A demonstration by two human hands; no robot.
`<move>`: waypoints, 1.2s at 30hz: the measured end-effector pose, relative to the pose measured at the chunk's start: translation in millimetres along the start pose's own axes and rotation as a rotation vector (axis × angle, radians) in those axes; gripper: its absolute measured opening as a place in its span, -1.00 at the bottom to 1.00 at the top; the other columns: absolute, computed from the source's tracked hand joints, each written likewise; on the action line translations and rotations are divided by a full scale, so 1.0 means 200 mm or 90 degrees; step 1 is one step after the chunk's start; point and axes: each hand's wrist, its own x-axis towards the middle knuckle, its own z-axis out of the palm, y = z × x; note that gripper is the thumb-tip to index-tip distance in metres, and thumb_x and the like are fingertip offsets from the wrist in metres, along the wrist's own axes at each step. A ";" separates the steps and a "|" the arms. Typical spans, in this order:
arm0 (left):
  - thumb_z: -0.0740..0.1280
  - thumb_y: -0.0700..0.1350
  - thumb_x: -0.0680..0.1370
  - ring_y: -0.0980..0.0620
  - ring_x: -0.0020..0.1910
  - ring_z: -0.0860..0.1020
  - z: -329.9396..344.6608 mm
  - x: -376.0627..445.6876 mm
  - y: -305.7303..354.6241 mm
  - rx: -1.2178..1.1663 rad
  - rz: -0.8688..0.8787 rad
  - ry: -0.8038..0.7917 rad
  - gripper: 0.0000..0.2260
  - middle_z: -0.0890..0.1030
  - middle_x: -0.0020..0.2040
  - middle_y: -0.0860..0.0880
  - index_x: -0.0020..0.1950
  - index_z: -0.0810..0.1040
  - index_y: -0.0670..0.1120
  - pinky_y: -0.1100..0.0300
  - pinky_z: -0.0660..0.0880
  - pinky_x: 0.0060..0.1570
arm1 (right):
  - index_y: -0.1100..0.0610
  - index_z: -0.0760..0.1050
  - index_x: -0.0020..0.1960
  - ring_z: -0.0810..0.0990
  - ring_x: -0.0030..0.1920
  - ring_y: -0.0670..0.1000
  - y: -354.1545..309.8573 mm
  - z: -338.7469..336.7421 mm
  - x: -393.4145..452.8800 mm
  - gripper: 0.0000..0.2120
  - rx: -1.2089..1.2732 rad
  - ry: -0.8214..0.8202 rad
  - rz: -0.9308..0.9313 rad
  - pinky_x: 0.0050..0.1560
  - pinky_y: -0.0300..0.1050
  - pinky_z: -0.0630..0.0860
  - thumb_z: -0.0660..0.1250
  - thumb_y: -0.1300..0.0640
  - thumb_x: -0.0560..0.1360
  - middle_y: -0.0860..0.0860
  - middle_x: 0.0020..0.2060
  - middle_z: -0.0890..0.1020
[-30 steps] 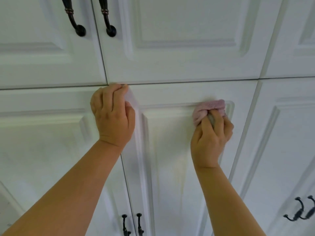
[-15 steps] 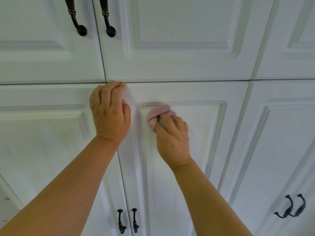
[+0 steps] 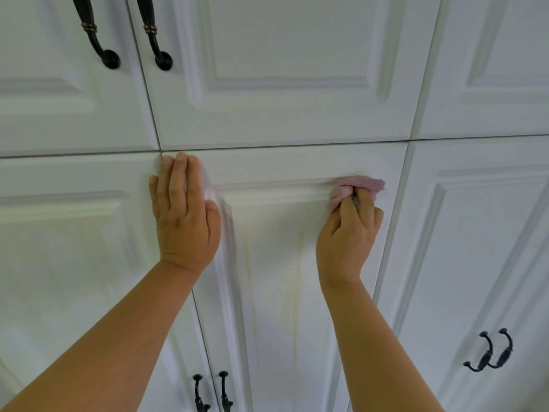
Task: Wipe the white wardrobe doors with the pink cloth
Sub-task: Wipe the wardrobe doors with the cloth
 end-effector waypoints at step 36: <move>-0.01 -0.13 0.64 -0.26 0.57 0.10 -0.08 0.00 -0.04 -0.147 0.001 -0.083 -0.50 0.21 0.55 -0.25 0.54 0.24 -0.32 -0.13 -0.07 0.56 | 0.14 0.62 0.22 0.54 -0.06 0.11 -0.18 0.17 -0.51 -0.55 0.046 -0.276 -0.489 -0.09 0.08 0.49 0.34 0.44 0.39 0.01 0.24 0.62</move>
